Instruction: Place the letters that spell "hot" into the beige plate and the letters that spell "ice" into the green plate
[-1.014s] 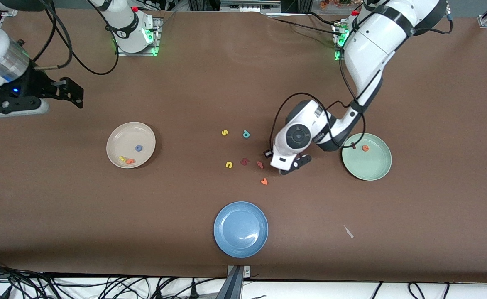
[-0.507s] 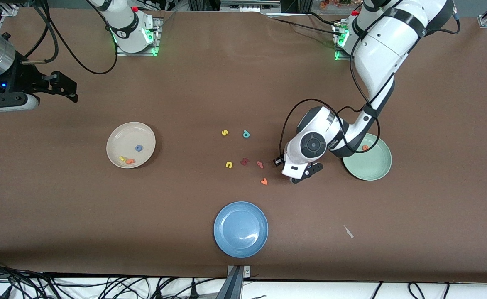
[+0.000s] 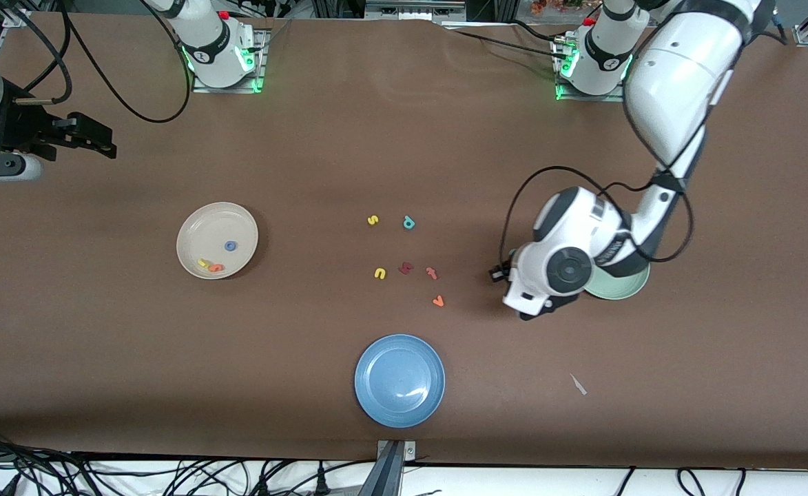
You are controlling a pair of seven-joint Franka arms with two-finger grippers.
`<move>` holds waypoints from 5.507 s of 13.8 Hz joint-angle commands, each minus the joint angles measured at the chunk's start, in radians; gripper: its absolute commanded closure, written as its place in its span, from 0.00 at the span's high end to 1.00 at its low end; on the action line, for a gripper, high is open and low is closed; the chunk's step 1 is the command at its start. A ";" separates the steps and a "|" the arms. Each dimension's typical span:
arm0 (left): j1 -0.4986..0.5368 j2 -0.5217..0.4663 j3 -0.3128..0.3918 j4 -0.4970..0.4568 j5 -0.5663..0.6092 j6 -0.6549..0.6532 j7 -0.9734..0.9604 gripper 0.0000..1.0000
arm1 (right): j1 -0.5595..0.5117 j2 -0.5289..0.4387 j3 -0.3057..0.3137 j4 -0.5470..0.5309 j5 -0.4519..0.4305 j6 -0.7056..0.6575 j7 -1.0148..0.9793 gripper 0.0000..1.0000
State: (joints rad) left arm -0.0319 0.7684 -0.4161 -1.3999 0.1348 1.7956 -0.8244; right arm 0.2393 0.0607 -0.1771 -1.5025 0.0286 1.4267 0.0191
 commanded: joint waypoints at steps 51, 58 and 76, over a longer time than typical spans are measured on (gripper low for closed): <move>0.329 -0.092 0.008 -0.019 -0.063 -0.064 0.502 0.99 | -0.107 0.034 0.122 0.033 -0.033 0.083 -0.013 1.00; 0.330 -0.331 0.007 -0.017 0.005 -0.114 0.661 0.97 | -0.107 0.034 0.122 0.033 -0.035 0.084 -0.015 1.00; 0.326 -0.446 -0.020 0.102 -0.029 -0.278 0.774 1.00 | -0.107 0.034 0.122 0.033 -0.035 0.084 -0.013 1.00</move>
State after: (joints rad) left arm 0.2874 0.3329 -0.4279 -1.3062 0.1155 1.5477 -0.0751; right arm 0.1458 0.0858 -0.0694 -1.4938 0.0062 1.5203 0.0192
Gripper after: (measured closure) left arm 0.000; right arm 0.000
